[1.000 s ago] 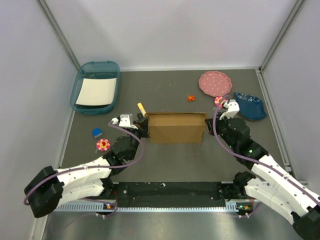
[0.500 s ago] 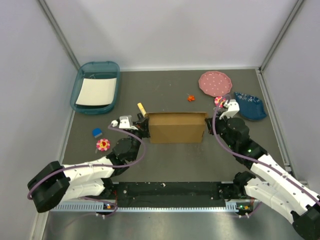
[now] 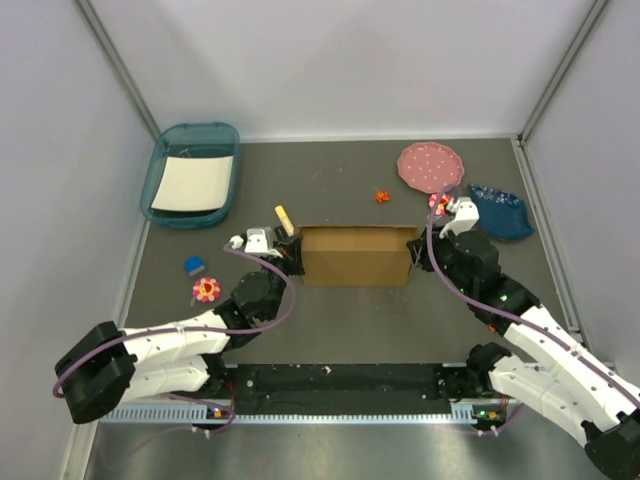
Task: Fold the paper box
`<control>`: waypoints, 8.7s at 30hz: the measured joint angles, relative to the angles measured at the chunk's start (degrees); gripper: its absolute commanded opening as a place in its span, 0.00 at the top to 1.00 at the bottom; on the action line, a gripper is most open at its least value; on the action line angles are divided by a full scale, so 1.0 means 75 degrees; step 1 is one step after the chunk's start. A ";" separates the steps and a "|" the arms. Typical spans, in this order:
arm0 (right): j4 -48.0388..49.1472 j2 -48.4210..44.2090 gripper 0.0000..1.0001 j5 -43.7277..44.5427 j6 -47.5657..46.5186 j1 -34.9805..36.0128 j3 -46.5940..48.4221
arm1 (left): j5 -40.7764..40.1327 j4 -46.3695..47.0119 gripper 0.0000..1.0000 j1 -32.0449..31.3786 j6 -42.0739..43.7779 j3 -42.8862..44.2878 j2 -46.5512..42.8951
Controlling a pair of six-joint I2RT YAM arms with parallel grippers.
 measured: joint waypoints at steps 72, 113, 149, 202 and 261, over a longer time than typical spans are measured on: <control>0.0764 0.0050 1.00 0.0481 0.0029 0.0038 -0.0356 | 0.0766 -0.4788 0.56 -0.0259 -0.0286 0.0379 -0.2981; 0.0624 0.0055 1.00 0.0481 0.0050 0.0041 -0.0297 | 0.0935 -0.5068 0.78 0.0047 0.0274 0.1649 -0.1839; 0.0533 -0.0012 1.00 0.0522 0.0085 0.0035 -0.0297 | 0.1139 -0.2346 1.00 0.0119 -0.0580 0.0315 -0.1396; -0.1026 -0.1096 0.97 0.0586 -0.0443 0.0035 0.1244 | -0.0187 -0.1072 1.00 -0.0621 -0.1239 0.0440 0.0143; 0.1052 0.0481 1.00 0.0449 0.0487 0.0038 -0.0064 | 0.3751 -0.4564 0.43 0.2343 -0.2226 0.1137 -0.2259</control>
